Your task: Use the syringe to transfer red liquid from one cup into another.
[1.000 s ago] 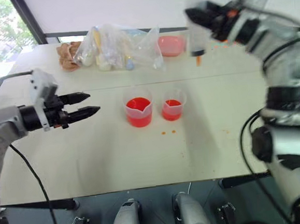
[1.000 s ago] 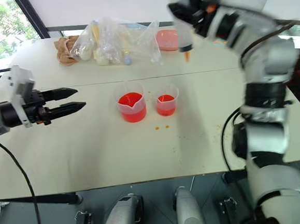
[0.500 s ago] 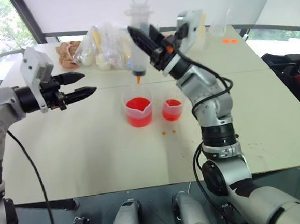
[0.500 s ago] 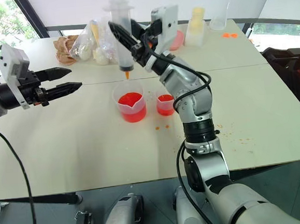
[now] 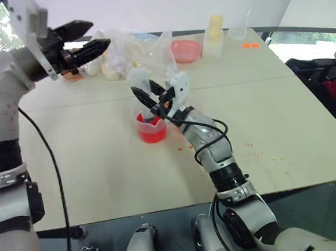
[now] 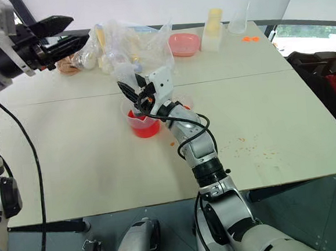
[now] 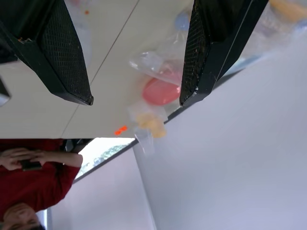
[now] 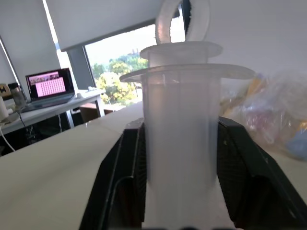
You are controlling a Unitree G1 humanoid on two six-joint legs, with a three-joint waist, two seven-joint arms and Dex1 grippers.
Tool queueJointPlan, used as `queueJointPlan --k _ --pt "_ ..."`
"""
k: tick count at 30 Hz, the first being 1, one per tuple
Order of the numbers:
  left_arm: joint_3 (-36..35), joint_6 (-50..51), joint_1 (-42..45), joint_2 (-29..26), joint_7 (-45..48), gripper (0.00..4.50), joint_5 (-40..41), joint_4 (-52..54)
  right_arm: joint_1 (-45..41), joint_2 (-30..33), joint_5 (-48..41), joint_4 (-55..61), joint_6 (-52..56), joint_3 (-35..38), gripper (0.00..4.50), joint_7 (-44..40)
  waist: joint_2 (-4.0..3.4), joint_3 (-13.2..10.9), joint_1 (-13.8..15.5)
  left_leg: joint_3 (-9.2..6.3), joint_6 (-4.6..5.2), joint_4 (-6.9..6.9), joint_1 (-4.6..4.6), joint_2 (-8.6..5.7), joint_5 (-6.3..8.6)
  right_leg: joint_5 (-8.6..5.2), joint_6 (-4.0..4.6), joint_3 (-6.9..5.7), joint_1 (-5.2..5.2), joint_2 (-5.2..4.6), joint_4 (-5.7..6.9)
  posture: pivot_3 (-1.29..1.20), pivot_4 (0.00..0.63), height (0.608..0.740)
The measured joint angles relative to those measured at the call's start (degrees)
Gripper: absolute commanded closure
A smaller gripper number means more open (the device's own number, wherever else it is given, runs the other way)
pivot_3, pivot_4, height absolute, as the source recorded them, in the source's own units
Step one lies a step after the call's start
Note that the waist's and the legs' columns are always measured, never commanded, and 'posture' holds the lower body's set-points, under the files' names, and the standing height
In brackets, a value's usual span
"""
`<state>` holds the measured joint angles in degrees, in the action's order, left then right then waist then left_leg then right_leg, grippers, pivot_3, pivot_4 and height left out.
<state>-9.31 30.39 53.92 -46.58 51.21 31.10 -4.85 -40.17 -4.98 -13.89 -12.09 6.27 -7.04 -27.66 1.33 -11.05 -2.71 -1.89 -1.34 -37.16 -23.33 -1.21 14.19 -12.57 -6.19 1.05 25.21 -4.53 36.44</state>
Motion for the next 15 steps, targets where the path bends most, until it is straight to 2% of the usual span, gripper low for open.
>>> queueJointPlan --k 9,15 --pt "4.6 -2.6 -1.8 -1.3 8.4 1.48 -3.5 -1.5 0.0 -0.1 1.3 0.1 -1.0 -0.7 3.1 0.7 0.0 0.0 0.2 0.0 0.0 0.0 -0.02 0.01 0.0 0.0 0.0 0.0 0.01 0.01 0.0 0.0 0.15 0.74" --pt "8.3 -7.1 0.4 2.6 9.4 1.48 -7.5 -5.6 0.0 -0.1 1.6 0.0 -1.7 -0.8 3.1 0.6 0.01 0.0 0.2 0.0 0.0 -0.01 -0.02 -0.01 0.0 0.0 0.0 -0.01 -0.01 -0.01 -0.01 0.0 0.15 0.74"
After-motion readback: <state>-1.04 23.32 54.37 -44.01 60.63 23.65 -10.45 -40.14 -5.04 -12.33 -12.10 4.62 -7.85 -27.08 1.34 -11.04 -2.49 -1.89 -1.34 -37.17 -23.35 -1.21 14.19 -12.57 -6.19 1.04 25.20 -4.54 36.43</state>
